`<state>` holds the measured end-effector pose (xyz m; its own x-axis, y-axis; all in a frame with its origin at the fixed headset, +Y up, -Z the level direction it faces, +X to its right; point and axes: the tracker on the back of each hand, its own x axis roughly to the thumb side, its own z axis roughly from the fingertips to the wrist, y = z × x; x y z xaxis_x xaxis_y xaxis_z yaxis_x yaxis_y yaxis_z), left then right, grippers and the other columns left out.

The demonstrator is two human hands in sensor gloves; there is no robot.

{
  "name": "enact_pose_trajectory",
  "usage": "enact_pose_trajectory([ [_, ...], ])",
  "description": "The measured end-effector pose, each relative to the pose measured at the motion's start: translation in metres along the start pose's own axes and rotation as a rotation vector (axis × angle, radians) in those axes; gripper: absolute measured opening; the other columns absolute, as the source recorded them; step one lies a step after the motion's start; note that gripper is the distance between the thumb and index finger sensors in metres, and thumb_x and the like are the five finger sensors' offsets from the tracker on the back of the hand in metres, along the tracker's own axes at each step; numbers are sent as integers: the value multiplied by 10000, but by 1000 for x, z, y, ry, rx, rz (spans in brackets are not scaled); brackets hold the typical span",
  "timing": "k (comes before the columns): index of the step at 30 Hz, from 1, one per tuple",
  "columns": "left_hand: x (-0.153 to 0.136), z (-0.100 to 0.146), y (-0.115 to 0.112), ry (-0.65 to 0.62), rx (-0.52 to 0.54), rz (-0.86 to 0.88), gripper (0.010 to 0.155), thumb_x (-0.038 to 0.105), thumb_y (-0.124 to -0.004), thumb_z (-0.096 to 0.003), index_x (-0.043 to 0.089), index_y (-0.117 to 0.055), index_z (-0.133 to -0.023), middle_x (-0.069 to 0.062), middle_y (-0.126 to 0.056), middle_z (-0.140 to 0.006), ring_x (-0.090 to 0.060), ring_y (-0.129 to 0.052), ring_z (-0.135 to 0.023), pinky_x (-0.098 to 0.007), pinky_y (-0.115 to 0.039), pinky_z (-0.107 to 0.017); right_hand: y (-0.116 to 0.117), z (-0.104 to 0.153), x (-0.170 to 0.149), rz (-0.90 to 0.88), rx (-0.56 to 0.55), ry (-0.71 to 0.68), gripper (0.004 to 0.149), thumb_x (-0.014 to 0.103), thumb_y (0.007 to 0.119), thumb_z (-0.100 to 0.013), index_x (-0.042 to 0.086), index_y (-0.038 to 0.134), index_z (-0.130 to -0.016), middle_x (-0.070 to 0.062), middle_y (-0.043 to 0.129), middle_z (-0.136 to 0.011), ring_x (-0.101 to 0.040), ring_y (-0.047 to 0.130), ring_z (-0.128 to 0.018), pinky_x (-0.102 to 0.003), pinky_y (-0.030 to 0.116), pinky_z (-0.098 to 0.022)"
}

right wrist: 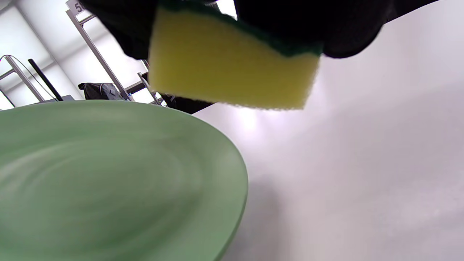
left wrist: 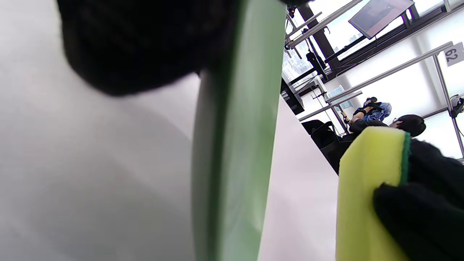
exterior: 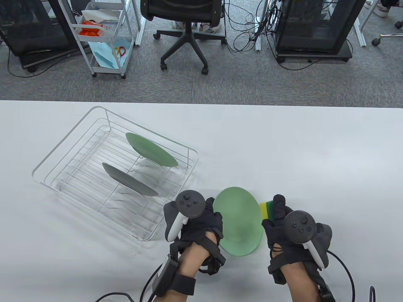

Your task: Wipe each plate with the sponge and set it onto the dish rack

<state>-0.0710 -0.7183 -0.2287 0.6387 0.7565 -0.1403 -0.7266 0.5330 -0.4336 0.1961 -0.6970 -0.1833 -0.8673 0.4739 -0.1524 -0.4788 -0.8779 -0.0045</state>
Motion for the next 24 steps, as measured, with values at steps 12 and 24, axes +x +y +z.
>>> enact_pose_trajectory([
  [12,-5,17,12,-54,-9,44,634,363,-610,-409,140,-383,-957,-203,-700,-838,-140,-1001,-131,-475,-856,-451,22,-3,15,96,-33,-116,702,449,809,-387,281,413,-942,-105,623,-960,-330,854,-762,-486,724,-563],
  [24,6,22,10,-143,-7,107,646,363,-611,-405,127,-367,-955,-204,-692,-836,-130,-1015,-139,-458,-865,-464,30,-4,21,129,-63,-183,645,454,817,-383,313,472,-910,-81,585,-985,-330,803,-809,-488,697,-585],
])
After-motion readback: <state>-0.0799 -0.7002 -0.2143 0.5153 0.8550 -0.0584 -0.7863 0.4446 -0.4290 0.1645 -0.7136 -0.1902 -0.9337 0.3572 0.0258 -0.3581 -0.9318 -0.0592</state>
